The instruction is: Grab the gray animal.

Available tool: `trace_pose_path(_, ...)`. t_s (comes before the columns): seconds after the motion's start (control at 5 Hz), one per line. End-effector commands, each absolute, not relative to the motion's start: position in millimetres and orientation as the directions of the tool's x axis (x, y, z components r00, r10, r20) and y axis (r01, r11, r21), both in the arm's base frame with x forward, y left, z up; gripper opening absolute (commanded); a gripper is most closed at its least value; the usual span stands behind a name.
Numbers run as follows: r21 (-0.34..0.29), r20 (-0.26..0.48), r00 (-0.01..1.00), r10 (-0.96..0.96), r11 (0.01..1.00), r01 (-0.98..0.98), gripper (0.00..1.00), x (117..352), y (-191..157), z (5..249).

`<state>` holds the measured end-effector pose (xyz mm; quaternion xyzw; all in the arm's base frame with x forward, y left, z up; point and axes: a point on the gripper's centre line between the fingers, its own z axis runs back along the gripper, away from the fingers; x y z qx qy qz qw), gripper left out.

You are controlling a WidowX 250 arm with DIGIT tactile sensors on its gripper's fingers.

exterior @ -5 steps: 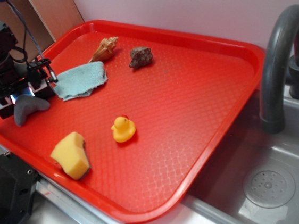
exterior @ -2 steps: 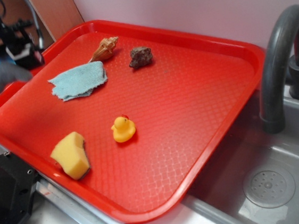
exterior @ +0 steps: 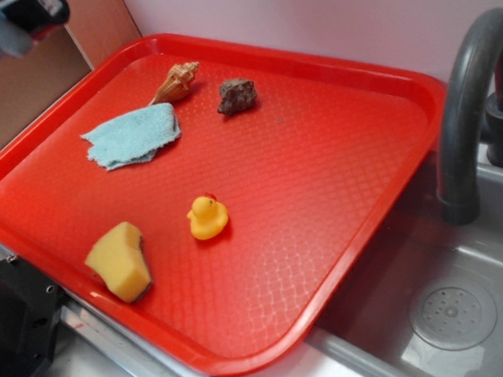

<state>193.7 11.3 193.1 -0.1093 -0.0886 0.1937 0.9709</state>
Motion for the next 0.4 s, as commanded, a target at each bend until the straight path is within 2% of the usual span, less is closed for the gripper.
trace_pose_path(0.0,-0.241,0.228,0.922,0.313,0.936,-0.258,0.00,164.8,-7.4,230.6)
trace_pose_path(0.2,-0.279,0.176,0.935,0.308,0.926,-0.253,0.00,156.1,-9.9,229.7)
